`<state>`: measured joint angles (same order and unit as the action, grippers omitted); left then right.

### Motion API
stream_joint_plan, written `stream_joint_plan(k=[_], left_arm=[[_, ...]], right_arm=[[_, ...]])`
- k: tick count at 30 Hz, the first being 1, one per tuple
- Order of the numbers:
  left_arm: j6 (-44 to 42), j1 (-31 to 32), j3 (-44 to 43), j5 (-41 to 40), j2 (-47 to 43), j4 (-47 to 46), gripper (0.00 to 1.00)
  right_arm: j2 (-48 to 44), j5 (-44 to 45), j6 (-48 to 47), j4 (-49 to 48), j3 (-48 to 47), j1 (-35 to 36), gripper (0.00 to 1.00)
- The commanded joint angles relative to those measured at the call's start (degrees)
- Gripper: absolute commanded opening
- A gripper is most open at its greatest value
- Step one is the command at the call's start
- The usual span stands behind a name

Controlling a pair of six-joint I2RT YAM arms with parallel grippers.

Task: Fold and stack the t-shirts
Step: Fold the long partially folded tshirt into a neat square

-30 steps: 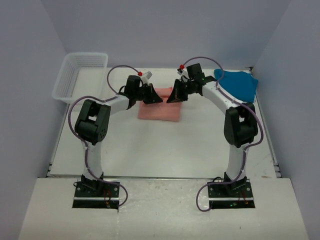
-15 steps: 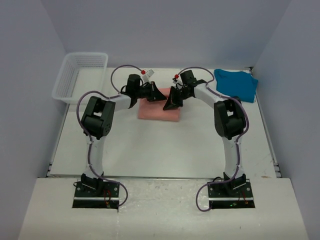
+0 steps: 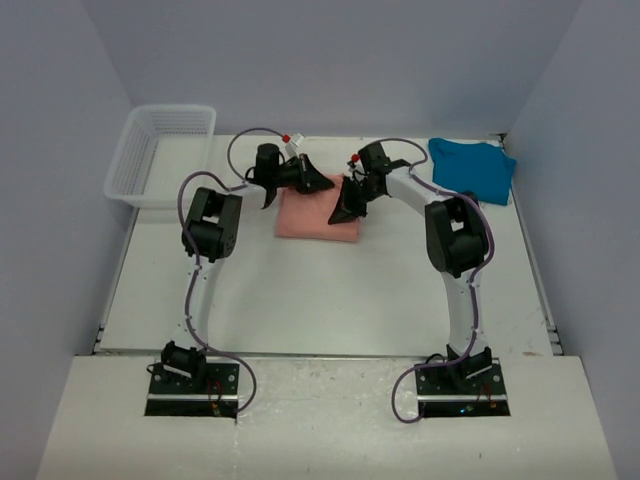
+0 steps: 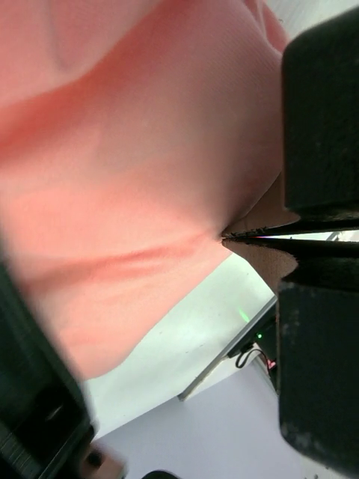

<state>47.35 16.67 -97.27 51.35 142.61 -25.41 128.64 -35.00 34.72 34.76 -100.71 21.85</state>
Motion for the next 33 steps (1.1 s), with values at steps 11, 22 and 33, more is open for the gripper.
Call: stream_joint_plan(k=[11,22,33], left_arm=[[19.2,-5.7,-24.6,3.1,16.1,-15.6,0.00],[16.3,-7.4,-24.8,3.3,17.4,-13.6,0.00],[17.1,-8.1,-18.7,4.3,15.6,-15.8,0.00]], right_arm=[[0.6,3.0,2.0,4.5,-1.3,0.6,0.00],[-7.2,0.1,-3.7,-4.4,-2.9,1.2,0.00],[15.2,-6.1,3.1,4.2,-31.0,-5.6,0.00]])
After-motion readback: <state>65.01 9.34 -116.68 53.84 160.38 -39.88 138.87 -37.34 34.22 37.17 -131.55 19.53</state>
